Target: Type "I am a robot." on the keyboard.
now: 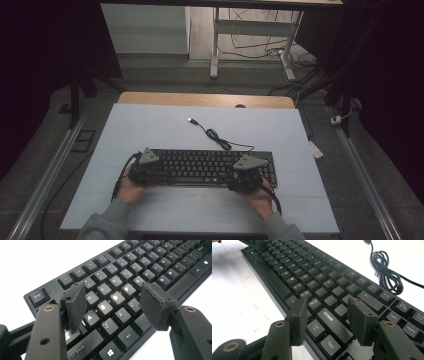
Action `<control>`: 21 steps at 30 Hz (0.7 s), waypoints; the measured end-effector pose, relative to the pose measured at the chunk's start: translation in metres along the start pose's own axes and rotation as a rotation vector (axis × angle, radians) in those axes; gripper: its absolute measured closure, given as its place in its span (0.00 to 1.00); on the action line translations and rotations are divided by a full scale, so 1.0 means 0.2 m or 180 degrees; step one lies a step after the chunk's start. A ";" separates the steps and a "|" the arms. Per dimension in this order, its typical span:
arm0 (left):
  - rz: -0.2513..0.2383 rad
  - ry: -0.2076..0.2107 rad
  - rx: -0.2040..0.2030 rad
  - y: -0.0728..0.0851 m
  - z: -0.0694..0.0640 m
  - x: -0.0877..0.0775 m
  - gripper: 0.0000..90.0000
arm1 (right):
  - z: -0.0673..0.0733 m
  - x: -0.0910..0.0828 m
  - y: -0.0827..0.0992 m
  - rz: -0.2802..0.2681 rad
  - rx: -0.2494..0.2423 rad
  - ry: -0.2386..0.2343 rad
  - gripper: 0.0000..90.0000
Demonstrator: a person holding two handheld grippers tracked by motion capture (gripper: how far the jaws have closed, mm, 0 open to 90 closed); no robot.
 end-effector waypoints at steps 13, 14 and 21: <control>-0.0025 0.0078 0.0061 -0.07 -0.02 0.02 0.67 | -0.01 0.00 0.01 0.0010 0.0037 0.0010 0.56; -0.0021 0.0075 0.0094 -0.08 -0.03 0.02 0.71 | -0.01 0.00 0.01 0.0010 0.0039 0.0009 0.56; 0.0023 0.0088 0.0220 -0.13 -0.05 0.05 0.98 | -0.01 0.00 0.01 0.0005 0.0034 0.0006 0.56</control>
Point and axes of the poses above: each handheld gripper's, and its own axes: x roughly forward along the jaws, y roughly out of its underside, z roughly to its left, the point moved 7 cm from there along x, roughly forward along the jaws, and after that the axes turned 13 degrees about z, right-handed, at the moved point
